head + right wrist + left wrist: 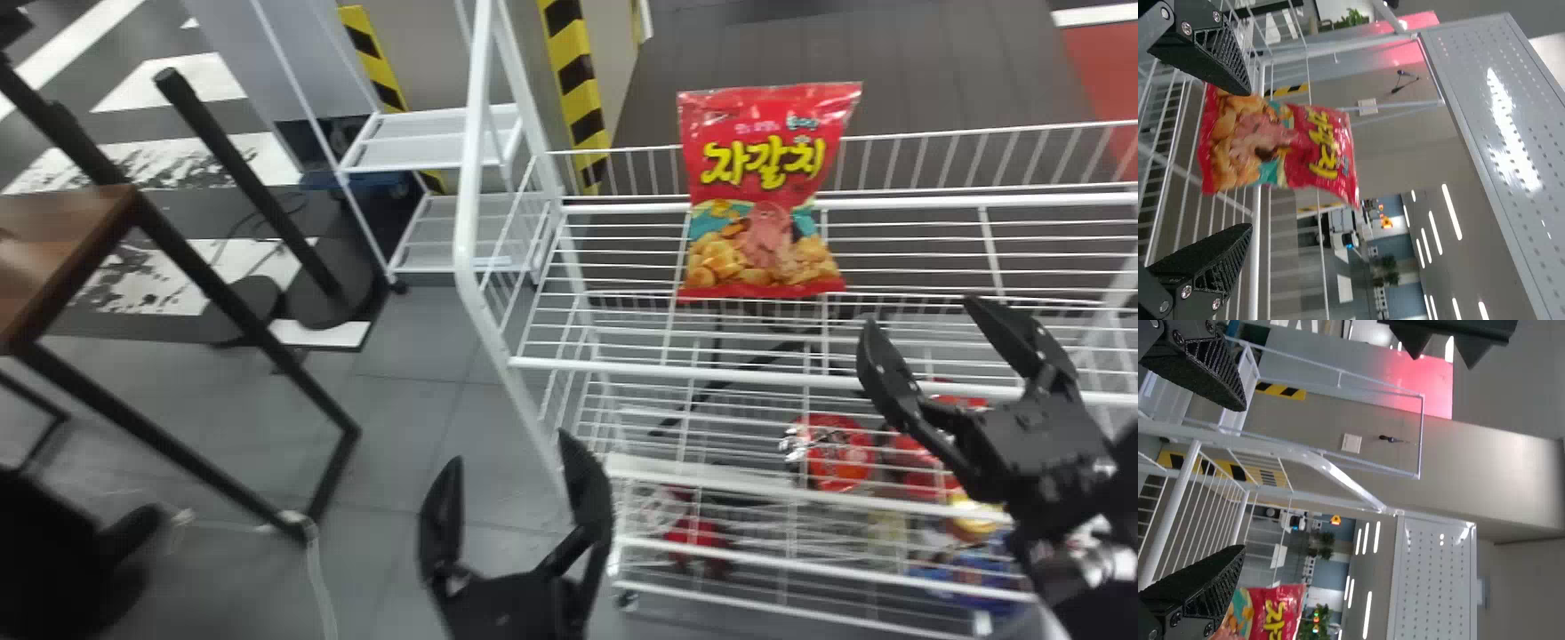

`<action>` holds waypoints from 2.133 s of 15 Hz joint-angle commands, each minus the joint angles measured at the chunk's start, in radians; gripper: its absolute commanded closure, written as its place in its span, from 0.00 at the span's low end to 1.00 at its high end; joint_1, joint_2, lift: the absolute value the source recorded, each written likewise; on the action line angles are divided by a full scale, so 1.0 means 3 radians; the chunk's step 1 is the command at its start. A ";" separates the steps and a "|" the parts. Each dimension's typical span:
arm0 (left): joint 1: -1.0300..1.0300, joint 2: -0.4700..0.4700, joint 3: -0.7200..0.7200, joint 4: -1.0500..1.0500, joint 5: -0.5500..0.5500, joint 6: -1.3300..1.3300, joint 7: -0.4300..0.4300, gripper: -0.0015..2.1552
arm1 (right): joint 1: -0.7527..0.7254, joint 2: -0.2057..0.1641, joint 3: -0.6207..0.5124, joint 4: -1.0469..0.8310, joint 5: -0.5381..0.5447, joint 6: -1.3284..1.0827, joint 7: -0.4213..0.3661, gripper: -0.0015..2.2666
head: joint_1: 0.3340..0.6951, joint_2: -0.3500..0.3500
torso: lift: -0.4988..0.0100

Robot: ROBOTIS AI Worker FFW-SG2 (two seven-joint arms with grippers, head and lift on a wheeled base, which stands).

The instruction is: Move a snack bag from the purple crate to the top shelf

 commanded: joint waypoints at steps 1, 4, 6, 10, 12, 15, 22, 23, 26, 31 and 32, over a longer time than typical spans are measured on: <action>0.0000 0.0055 -0.0141 -0.0153 -0.0045 0.0271 -0.0002 0.03 | 0.0449 -0.0125 -0.0332 -0.0189 -0.0072 -0.0303 0.0040 0.05 | 1.00 0.71 | 0.98; -0.0118 0.0055 -0.0361 -0.0296 -0.0071 0.0731 -0.0110 0.04 | 0.0756 -0.0202 -0.0573 -0.0179 -0.0088 -0.0661 0.0066 0.06 | 1.00 0.45 | 0.98; -0.0297 0.0055 -0.0524 -0.0327 -0.0081 0.1109 -0.0166 0.04 | 0.0828 -0.0196 -0.0639 -0.0092 -0.0088 -0.0773 0.0030 0.06 | 1.00 0.34 | 0.98; -0.0624 0.0009 -0.0642 -0.0501 -0.0025 0.2101 -0.0350 0.04 | 0.0914 -0.0176 -0.0639 -0.0010 0.0045 -0.0783 -0.0277 0.06 | 1.00 0.14 | 0.98; -0.0875 -0.0042 -0.0760 -0.0547 -0.0020 0.2551 -0.0335 0.04 | 0.1001 -0.0181 -0.0650 -0.0015 0.0050 -0.0845 -0.0272 0.06 | 1.00 0.10 | 0.98; -0.1166 -0.0252 -0.0867 -0.0542 -0.0035 0.3052 -0.0258 0.04 | 0.1052 -0.0191 -0.0660 -0.0020 0.0050 -0.0886 -0.0272 0.06 | 1.00 0.06 | 0.98; -0.1744 -0.0763 -0.0908 -0.0148 0.0016 0.3584 -0.0146 0.04 | 0.1078 -0.0191 -0.0603 -0.0015 0.0086 -0.0855 -0.0267 0.06 | 1.00 0.02 | 0.98; -0.1810 -0.0802 -0.0913 -0.0025 0.0006 0.3584 -0.0120 0.04 | 0.1078 -0.0191 -0.0603 -0.0015 0.0086 -0.0845 -0.0267 0.06 | 1.00 0.02 | 0.98; -0.2112 -0.0802 -0.1036 0.0353 0.0098 0.3584 0.0064 0.05 | 0.1078 -0.0186 -0.0603 0.0005 0.0096 -0.0835 -0.0267 0.06 | 1.00 0.02 | 0.98; -0.2516 -0.0802 -0.1153 0.0696 0.0395 0.3543 0.0376 0.05 | 0.1073 -0.0181 -0.0593 0.0046 0.0112 -0.0824 -0.0267 0.06 | 1.00 0.04 | 0.98; -0.2536 -0.0802 -0.1153 0.0696 0.0466 0.3533 0.0391 0.05 | 0.1068 -0.0181 -0.0588 0.0056 0.0112 -0.0824 -0.0267 0.06 | 1.00 0.05 | 0.98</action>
